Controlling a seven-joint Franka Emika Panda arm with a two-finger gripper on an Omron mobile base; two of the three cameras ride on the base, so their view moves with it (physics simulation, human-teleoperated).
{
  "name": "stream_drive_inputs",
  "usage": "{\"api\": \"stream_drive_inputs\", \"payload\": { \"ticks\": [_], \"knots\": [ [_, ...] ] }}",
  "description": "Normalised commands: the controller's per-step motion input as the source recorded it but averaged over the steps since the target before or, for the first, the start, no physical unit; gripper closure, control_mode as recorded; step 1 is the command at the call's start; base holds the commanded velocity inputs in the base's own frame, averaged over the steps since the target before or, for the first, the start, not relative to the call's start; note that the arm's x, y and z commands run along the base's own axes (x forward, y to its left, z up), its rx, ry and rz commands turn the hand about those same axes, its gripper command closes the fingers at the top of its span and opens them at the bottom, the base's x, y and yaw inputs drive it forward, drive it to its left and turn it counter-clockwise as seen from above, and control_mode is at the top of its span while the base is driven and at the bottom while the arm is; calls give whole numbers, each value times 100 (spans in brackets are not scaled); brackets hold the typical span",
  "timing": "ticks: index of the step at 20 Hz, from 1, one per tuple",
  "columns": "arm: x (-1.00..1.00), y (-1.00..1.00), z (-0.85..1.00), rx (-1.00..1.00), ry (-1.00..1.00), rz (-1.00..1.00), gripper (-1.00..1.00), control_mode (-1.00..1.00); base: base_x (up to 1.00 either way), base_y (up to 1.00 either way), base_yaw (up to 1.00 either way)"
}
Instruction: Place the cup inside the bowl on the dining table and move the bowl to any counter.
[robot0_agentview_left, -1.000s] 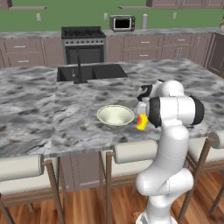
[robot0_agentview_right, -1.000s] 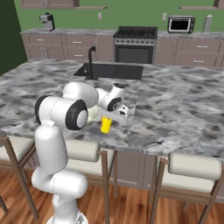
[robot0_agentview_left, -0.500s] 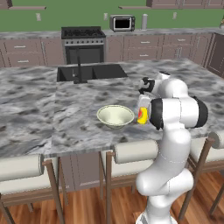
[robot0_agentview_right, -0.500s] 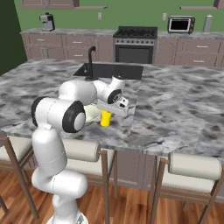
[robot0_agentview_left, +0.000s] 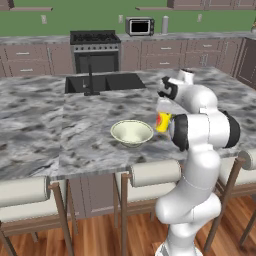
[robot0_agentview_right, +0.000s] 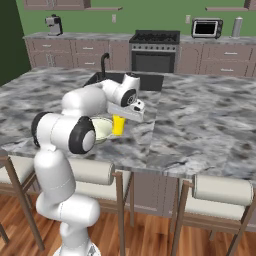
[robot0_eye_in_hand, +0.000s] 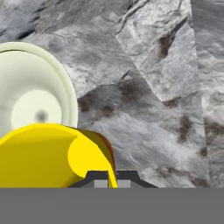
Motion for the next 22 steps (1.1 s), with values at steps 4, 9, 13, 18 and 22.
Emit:
{"api": "stream_drive_inputs", "payload": {
  "ticks": [4,9,13,18,22],
  "knots": [
    [23,43,44,-8,-3,0,100,-100,0,0,0],
    [26,48,20,-6,0,0,100,-100,0,0,0],
    [28,38,0,0,0,0,100,-100,0,0,0],
    [34,27,0,0,-1,0,100,-100,0,0,0],
    [25,33,0,0,-8,0,100,-100,0,0,0]
  ]
}}
